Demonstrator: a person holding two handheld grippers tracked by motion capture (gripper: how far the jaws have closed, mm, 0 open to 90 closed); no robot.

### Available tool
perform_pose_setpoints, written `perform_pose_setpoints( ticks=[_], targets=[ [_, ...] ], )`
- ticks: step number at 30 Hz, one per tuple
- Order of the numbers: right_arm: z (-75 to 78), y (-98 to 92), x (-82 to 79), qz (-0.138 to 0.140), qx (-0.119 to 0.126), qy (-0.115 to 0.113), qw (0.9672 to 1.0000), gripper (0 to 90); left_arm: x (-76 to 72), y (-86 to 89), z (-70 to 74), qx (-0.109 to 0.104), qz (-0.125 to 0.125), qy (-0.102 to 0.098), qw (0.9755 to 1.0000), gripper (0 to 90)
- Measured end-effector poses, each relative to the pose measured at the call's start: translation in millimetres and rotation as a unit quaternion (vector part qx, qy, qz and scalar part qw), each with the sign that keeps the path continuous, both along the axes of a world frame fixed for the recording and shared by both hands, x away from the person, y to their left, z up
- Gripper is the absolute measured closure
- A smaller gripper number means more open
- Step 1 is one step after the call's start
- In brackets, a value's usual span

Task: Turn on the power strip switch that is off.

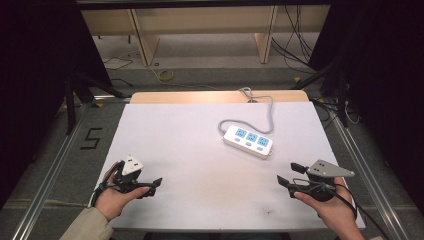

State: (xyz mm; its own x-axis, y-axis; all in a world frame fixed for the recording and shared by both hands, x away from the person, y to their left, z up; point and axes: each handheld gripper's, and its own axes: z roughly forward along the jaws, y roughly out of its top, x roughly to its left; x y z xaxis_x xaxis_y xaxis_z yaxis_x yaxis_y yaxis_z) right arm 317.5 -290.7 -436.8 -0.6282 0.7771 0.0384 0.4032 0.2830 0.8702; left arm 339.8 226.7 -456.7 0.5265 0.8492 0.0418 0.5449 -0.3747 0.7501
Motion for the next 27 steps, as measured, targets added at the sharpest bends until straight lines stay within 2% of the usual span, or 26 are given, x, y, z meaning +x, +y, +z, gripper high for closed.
perform_pose_setpoints(
  ticks=[5,10,15,19,22,27],
  targets=[
    [1.5,-1.9,-3.3,-0.009,-0.002,-0.005,0.9999,33.9,-1.1,1.9,0.9,0.002,0.003,-0.004,1.0,14.7],
    [3.3,-2.9,-6.3,-0.017,-0.014,-0.008,0.9997,43.8,-0.2,1.3,0.6,0.003,0.005,-0.007,1.0,15.1],
    [4.2,-5.7,-5.7,-0.018,-0.021,-0.008,0.9996,58.5,0.9,0.9,0.3,0.004,0.008,-0.007,0.9999,15.3],
    [6.0,-6.5,-5.8,-0.023,-0.029,-0.001,0.9993,77.7,1.2,-0.5,0.3,0.006,0.004,-0.007,0.9999,15.4],
    [8.4,-6.9,-6.6,-0.032,-0.035,-0.004,0.9989,88.5,0.8,-1.9,0.5,0.007,0.002,-0.008,0.9999,15.5],
    [10.1,-7.2,-5.5,-0.037,-0.044,0.003,0.9983,90.0,0.8,-2.1,0.4,0.006,0.002,-0.009,0.9999,15.6]
  ],
)
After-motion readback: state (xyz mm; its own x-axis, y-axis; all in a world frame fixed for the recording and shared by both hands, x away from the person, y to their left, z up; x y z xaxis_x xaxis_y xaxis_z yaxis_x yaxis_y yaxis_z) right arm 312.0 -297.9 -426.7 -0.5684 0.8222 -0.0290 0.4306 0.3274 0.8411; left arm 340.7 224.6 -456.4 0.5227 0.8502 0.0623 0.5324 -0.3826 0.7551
